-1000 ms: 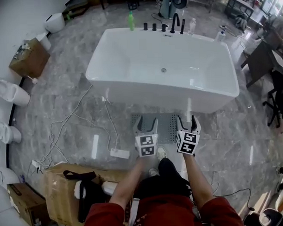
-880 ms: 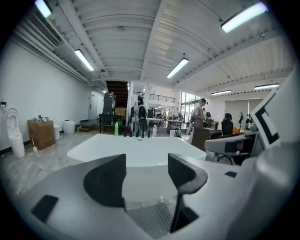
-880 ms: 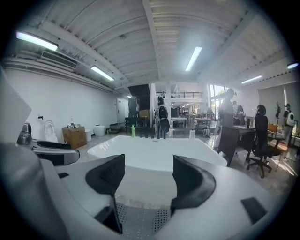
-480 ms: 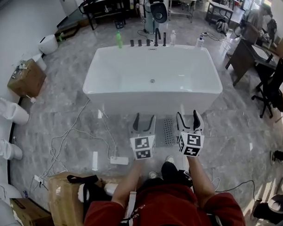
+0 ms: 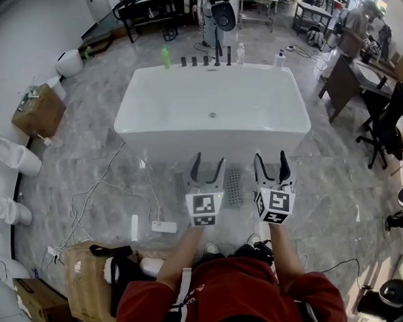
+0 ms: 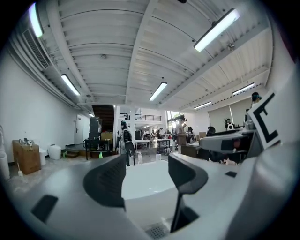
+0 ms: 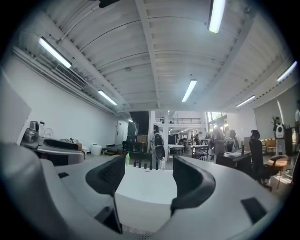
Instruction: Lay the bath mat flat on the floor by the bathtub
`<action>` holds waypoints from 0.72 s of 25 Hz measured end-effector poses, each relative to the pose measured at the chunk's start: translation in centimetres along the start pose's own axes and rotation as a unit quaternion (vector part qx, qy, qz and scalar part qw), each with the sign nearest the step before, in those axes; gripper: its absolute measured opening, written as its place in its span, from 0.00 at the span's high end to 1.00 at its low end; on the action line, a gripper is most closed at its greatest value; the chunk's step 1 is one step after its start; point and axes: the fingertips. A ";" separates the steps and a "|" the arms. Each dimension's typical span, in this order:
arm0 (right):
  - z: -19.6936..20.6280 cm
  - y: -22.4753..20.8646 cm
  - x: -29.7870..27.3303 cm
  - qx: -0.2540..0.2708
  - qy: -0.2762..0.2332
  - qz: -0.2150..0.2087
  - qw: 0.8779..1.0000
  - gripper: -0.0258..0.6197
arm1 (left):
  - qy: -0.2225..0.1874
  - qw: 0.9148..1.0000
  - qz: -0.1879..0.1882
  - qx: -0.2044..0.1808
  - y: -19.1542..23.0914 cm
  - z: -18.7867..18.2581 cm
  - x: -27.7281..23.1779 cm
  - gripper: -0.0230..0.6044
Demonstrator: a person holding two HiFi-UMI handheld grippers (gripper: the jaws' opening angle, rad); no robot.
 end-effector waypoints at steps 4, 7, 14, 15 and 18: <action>-0.5 -4.0 1.1 0.007 -0.009 0.004 1.000 0.48 | -0.008 1.000 -0.002 0.006 -3.7 -1.4 -1.3 0.55; -1.0 -7.4 2.0 0.014 -0.018 0.009 1.000 0.48 | -0.017 1.000 0.000 0.005 -6.9 -2.6 -2.4 0.55; -2.8 -13.7 3.5 0.020 -0.038 0.009 0.999 0.48 | -0.019 1.000 -0.005 0.015 -12.5 -4.4 -4.3 0.55; -3.0 -14.6 3.7 0.023 -0.040 0.008 0.999 0.48 | -0.022 1.000 -0.006 0.015 -13.4 -4.6 -4.7 0.55; -3.0 -17.4 4.2 0.031 -0.037 0.005 0.999 0.48 | -0.026 1.000 -0.008 0.010 -16.1 -5.2 -5.6 0.55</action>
Point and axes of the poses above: the fingertips, and each gripper's own axes: x backward along the fingers, y to its left, z out of its underside, and after that the axes turned 11 degrees about -z, right-handed
